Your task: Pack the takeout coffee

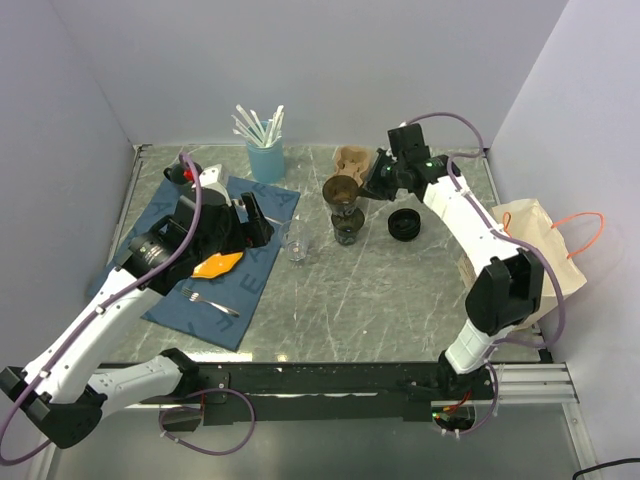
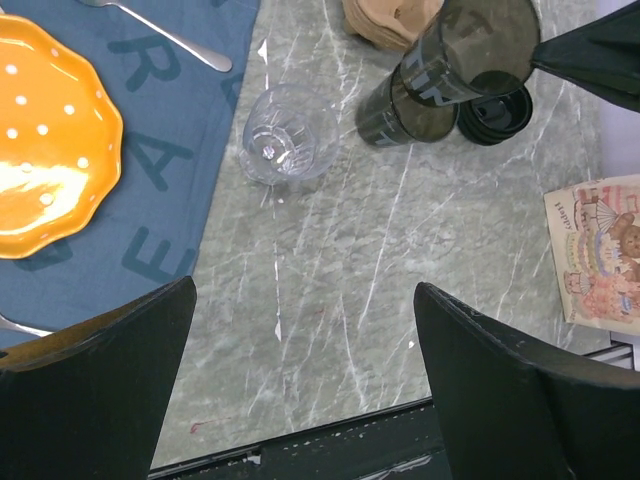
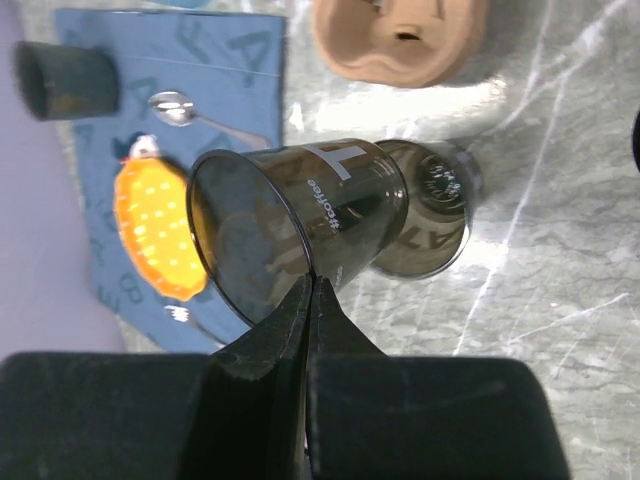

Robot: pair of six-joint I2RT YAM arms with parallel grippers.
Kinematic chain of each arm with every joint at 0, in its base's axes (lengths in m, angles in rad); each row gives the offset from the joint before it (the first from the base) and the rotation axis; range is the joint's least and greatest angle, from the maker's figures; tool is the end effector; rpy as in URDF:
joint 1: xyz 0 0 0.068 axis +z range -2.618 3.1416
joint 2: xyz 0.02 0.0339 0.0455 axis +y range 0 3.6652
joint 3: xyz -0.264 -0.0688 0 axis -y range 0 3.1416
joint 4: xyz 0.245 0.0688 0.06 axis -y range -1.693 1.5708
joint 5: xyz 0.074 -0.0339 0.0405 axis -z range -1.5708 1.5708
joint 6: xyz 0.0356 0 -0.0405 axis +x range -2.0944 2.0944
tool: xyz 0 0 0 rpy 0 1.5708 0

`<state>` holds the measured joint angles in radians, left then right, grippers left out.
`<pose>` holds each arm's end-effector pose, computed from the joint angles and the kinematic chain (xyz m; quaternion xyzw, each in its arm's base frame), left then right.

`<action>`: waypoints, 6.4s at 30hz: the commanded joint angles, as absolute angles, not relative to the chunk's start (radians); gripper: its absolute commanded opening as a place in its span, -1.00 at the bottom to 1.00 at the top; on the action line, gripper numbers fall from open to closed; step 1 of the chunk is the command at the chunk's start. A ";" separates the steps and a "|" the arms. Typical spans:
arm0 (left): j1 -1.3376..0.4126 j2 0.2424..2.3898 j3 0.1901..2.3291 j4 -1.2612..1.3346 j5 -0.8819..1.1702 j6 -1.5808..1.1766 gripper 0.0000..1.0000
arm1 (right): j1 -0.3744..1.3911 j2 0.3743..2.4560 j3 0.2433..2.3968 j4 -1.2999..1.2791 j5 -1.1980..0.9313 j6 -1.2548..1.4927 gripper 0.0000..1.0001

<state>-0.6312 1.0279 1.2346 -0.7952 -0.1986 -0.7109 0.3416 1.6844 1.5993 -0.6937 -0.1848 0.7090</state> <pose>0.1670 -0.1133 0.3881 -0.0817 0.8749 -0.2234 0.4219 0.3528 0.1324 0.3382 0.1328 0.9097 0.2663 0.2896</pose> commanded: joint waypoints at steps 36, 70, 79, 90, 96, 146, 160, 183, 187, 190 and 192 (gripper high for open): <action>-0.634 1.026 1.267 -0.805 -0.146 -0.732 0.93 | 0.603 1.262 0.839 -0.436 -0.319 0.726 -1.00; -0.634 0.972 1.324 -0.920 -0.170 -0.736 0.94 | 0.244 1.799 1.683 -1.043 0.445 0.614 -0.06; -0.634 1.015 1.356 -0.972 -0.202 -0.764 0.94 | 0.167 1.960 1.744 -1.011 0.374 0.591 -0.06; -0.634 1.071 1.373 -0.943 -0.198 -0.784 0.94 | 0.130 2.020 1.753 -0.965 0.301 0.560 -0.10; -0.634 1.104 1.393 -0.931 -0.192 -0.778 0.94 | 0.118 2.040 1.756 -0.963 0.282 0.563 -0.17; -0.632 1.515 1.721 -0.672 0.118 -0.623 0.72 | 0.449 1.417 1.611 -0.973 0.104 0.482 -0.63; -0.678 1.558 1.674 -0.540 0.259 -0.410 0.59 | 0.479 1.371 1.580 -0.976 -0.064 0.434 -0.66; -0.761 1.605 1.651 -0.574 0.216 -0.342 -0.69 | 0.494 1.324 1.626 -0.960 -0.199 0.480 -0.28; -0.732 1.546 1.600 -0.482 0.307 -0.449 -0.75 | 0.494 1.241 1.586 -0.856 -0.270 0.566 -0.01; -0.642 1.458 1.488 -0.268 0.474 -0.587 -0.79 | 0.492 1.152 1.523 -0.741 -0.299 0.644 0.08; -0.594 1.378 1.305 -0.056 0.584 -0.708 -0.78 | 0.492 1.094 1.476 -0.661 -0.325 0.678 0.09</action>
